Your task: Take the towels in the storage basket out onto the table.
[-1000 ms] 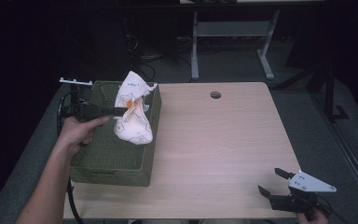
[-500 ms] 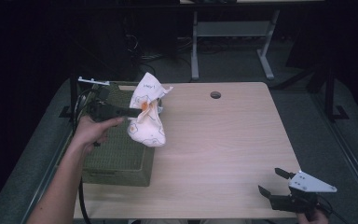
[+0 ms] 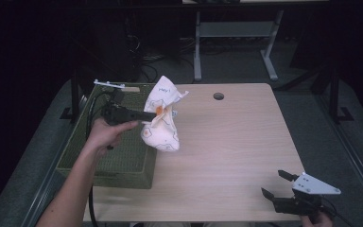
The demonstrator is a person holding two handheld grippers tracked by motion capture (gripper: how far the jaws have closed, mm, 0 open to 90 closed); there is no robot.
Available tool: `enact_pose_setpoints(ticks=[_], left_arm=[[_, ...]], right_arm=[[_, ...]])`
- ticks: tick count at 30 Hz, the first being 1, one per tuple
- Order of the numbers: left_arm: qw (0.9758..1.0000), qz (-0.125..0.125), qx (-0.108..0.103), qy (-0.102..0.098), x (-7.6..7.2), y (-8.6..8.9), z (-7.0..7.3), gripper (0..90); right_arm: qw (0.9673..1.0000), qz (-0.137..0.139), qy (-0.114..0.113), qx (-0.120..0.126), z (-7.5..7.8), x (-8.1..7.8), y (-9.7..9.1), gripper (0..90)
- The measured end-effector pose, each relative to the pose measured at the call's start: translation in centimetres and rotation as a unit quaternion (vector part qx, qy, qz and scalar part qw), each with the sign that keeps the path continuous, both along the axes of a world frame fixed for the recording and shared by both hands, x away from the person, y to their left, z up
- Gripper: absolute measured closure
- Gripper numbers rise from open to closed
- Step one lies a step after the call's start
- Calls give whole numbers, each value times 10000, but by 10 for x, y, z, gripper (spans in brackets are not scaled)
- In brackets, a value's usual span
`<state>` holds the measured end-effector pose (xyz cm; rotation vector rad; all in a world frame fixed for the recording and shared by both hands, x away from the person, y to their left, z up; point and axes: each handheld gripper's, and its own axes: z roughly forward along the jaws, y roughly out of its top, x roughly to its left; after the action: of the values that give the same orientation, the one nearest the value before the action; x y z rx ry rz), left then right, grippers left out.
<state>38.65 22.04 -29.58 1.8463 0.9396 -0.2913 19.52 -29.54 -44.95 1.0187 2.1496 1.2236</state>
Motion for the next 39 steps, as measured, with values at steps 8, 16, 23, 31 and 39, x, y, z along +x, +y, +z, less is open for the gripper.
enact_pose_setpoints(ticks=[8,16,23,31,39], left_arm=[[10000,-82,22,-3,4,-19,-3,793],[9998,-189,6,28,10,-41,-8,793],[9997,-254,5,38,12,-60,-12,793],[9993,-382,-8,61,13,-78,-20,791],[9991,-417,-31,103,15,-92,-26,789]], right_arm=[[10000,-11,-19,52,0,-1,-3,138],[10000,8,-50,44,0,-1,-4,138],[9999,-31,-48,141,1,-2,-5,139],[9999,-50,-34,148,1,-3,-5,138],[9999,-12,-52,122,1,-1,-4,138]])
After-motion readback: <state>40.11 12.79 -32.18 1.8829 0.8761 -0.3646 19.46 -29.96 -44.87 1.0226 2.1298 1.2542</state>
